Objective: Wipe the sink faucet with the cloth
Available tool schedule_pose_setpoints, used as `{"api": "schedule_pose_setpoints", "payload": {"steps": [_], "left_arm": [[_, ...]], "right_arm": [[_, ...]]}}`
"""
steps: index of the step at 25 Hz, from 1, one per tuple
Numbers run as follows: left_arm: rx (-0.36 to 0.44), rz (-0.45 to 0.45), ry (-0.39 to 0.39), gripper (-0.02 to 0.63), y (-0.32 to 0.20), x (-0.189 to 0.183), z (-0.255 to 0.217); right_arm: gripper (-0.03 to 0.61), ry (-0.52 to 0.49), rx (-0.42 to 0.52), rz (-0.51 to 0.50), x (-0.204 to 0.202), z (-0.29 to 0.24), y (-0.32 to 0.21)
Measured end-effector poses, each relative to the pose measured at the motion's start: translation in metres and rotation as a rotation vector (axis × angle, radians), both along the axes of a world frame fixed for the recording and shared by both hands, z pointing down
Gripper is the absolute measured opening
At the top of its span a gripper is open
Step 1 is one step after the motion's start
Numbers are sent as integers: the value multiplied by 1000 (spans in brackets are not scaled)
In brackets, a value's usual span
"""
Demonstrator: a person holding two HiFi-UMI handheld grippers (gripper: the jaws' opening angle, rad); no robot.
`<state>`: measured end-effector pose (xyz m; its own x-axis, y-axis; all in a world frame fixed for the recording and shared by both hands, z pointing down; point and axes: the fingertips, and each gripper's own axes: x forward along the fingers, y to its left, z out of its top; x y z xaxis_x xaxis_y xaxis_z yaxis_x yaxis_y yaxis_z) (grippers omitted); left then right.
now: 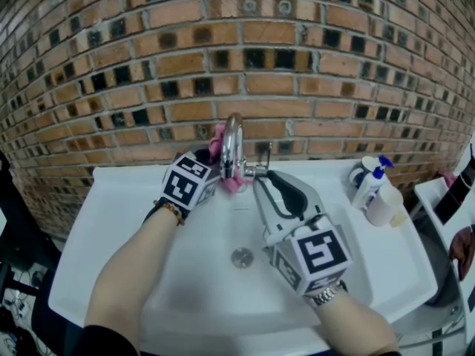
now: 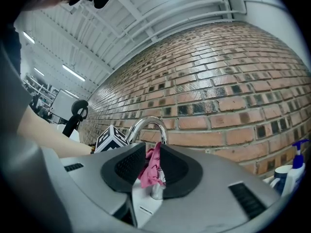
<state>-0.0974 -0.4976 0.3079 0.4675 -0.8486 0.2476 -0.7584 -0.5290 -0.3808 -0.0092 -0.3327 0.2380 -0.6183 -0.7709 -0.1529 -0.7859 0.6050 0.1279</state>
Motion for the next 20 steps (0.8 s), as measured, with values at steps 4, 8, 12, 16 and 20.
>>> {"api": "schedule_pose_setpoints", "payload": {"steps": [4,8,12,16,20], "left_arm": [[-3,-4,17,44,3,-2,3],[-26,-9,14,44,6,-5,13],[-44,-28,1,44,3,-8,27],[-65,-42,-7,44,1,-8,35],[-112,-56,-36,44,0,-9,58]], "right_arm": [[104,2,1,-1,-1,1,0],[104,3,-1,0,0,2,-1],[104,6,-2,-2,-1,2,0],[104,4,-2,0,0,2,-1],[104,4,-2,-1,-1,2,-1]]}}
